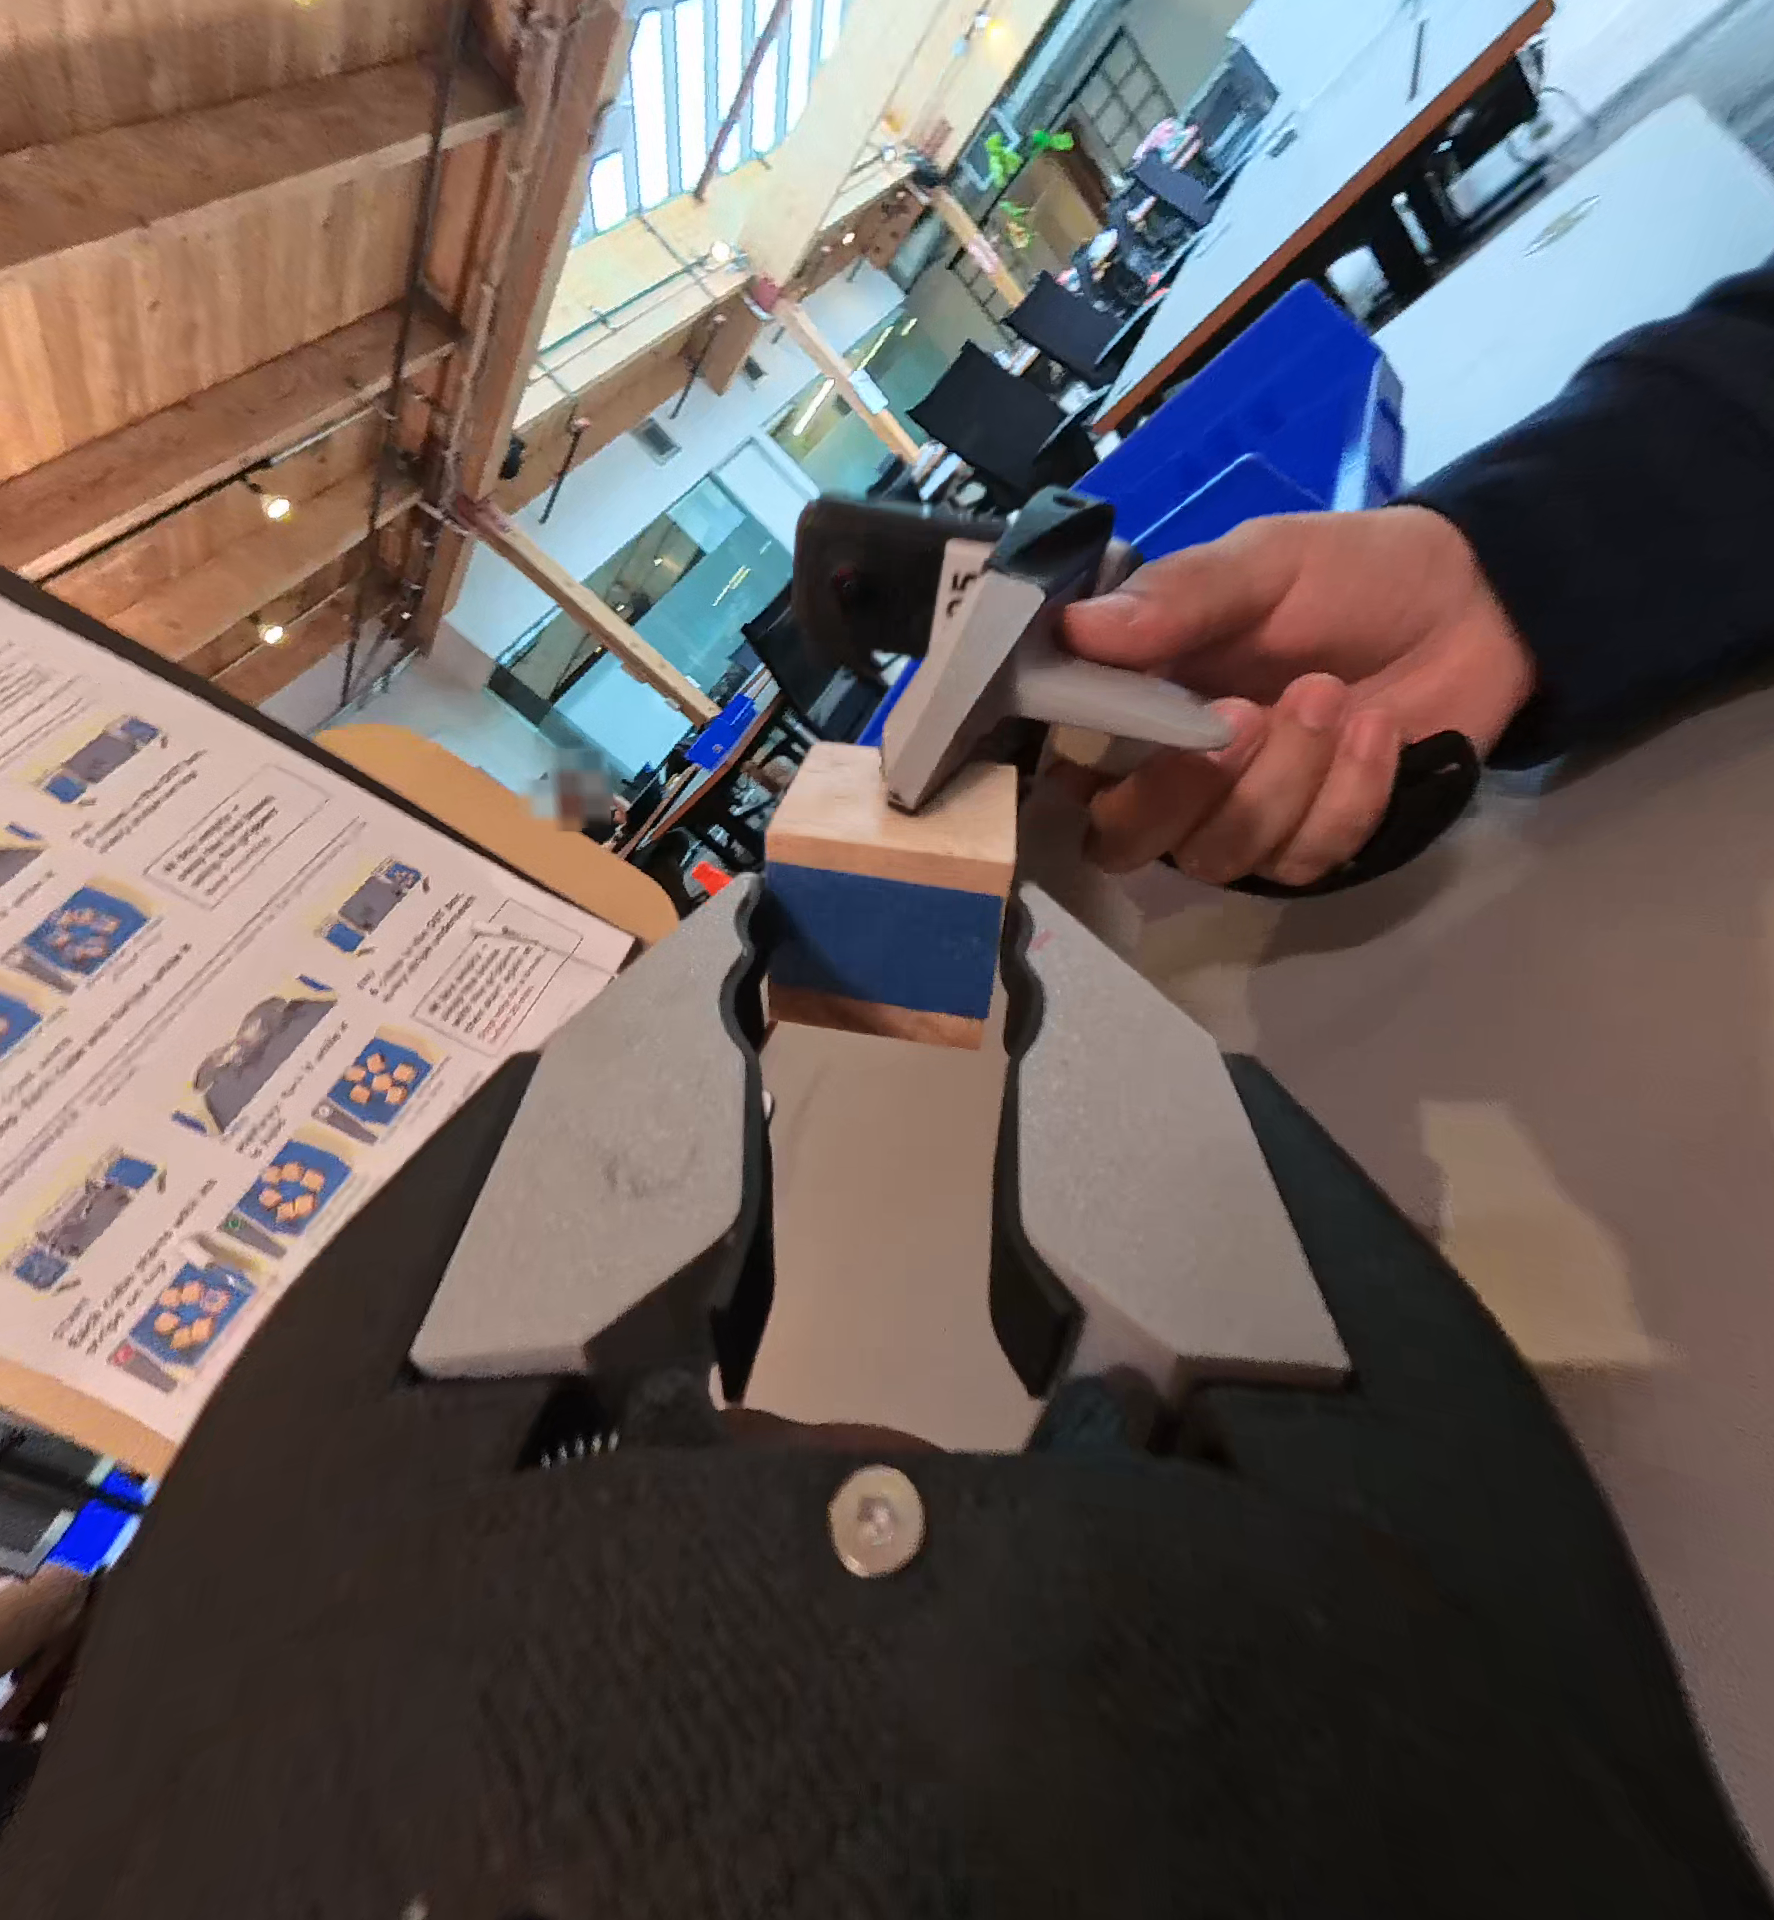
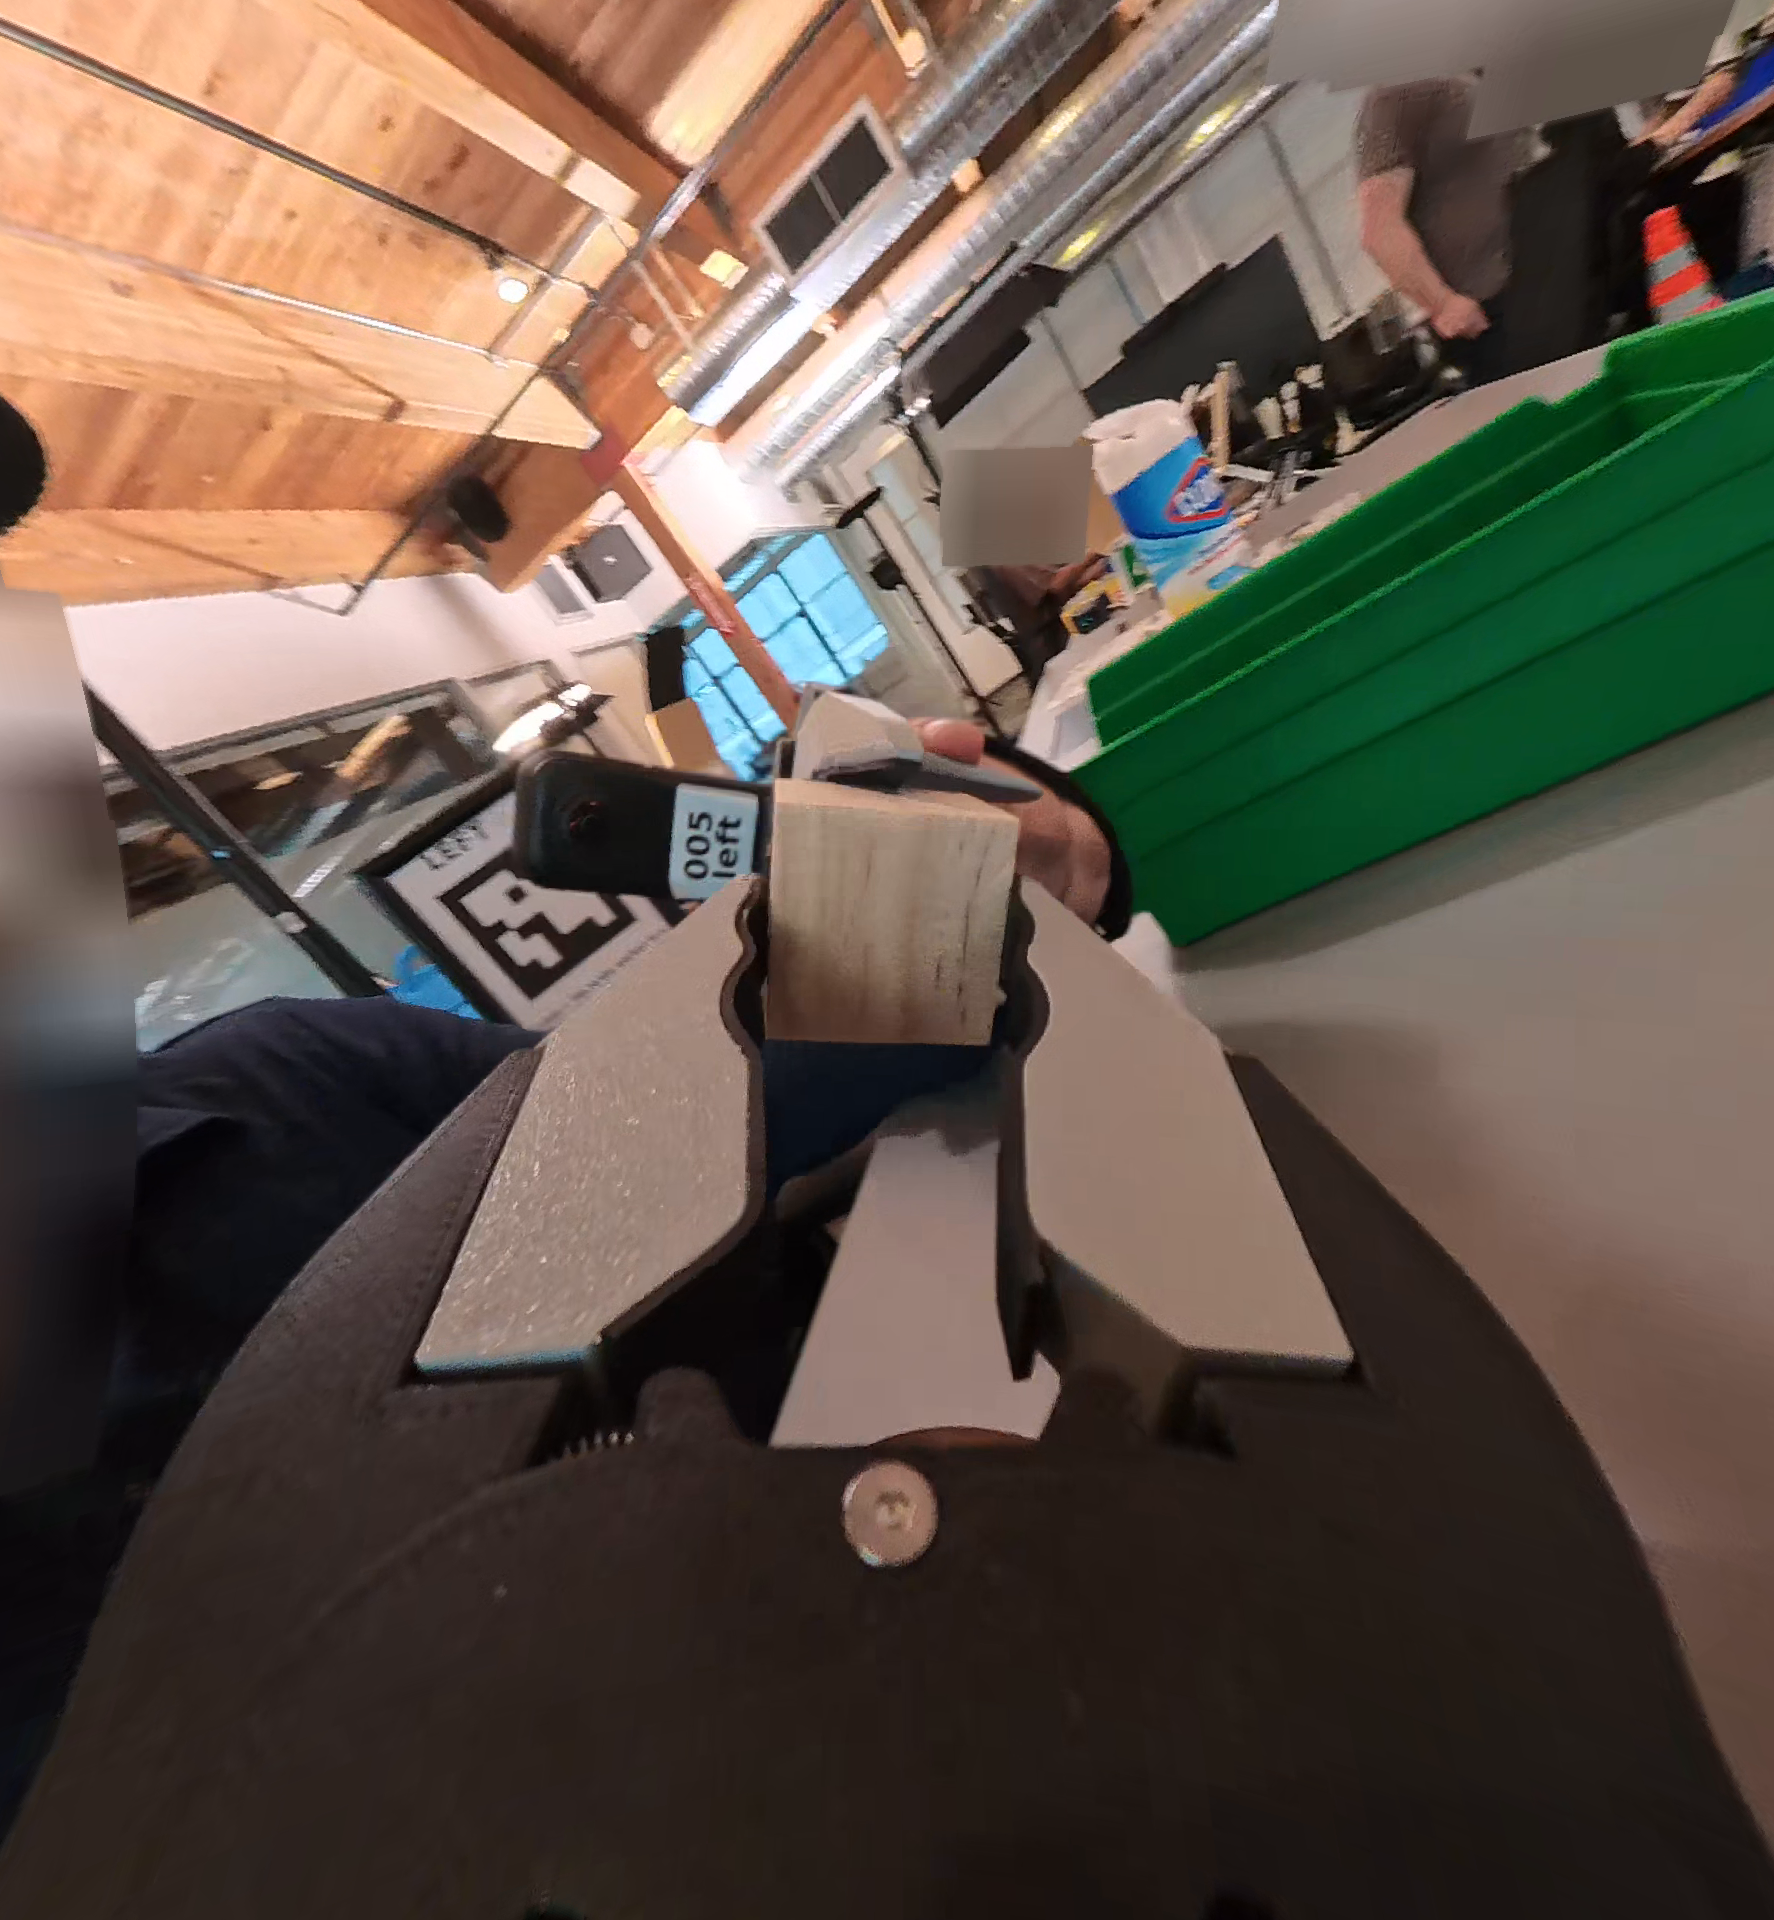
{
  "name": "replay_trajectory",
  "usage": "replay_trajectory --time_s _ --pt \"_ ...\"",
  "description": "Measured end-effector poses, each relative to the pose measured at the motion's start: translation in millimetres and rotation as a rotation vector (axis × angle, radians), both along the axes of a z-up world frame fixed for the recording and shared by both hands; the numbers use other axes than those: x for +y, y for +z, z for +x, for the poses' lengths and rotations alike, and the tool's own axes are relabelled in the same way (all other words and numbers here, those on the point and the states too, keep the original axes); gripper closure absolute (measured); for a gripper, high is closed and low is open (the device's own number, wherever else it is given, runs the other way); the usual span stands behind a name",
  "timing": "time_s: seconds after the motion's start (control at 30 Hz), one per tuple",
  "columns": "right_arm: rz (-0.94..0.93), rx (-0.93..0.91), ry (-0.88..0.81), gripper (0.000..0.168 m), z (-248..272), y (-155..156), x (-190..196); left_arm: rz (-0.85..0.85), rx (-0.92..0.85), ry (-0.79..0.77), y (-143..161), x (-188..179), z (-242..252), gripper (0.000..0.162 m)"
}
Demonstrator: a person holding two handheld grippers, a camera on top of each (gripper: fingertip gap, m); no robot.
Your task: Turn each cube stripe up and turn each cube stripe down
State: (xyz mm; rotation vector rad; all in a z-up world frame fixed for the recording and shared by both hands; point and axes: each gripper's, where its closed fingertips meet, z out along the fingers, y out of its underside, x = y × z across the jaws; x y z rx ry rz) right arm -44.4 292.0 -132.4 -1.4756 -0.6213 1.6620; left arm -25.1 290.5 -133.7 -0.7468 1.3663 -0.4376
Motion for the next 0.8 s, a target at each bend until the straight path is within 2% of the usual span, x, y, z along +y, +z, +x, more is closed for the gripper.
replay_trajectory --time_s 0.1,0.17,0.27,0.33,0.47,0.63,0.7,0.8 --pt "0.009 -0.06 -0.048 0.126 2 -8 6 -0.034 -0.001 0.04 -11 6 1 0.118" --pt "0.015 -0.07 -0.067 0.126 2 -9 9 -0.138 -0.018 -0.016 -13 4 -1 0.116" --pt "0.008 -0.095 -0.139 0.126 9 -14 20 -0.276 -0.082 -0.068 -6 10 -11 0.111" --pt "0.011 -0.116 -0.207 0.126 17 -17 28 -0.269 -0.138 -0.043 4 18 -21 0.109" --pt "0.094 -0.121 -0.312 0.126 28 -5 31 -0.315 -0.221 -0.084 18 16 -30 0.116" --pt "0.278 -0.352 -0.681 0.126 51 18 26 -0.359 -0.284 -0.009 19 28 -28 0.123" --pt "0.335 -0.47 -0.831 0.126 77 39 25 -0.421 -0.287 0.016 15 35 -24 0.125" --pt "0.311 -0.606 -0.984 0.126 136 67 33 -0.483 -0.255 0.062 3 43 -17 0.127"
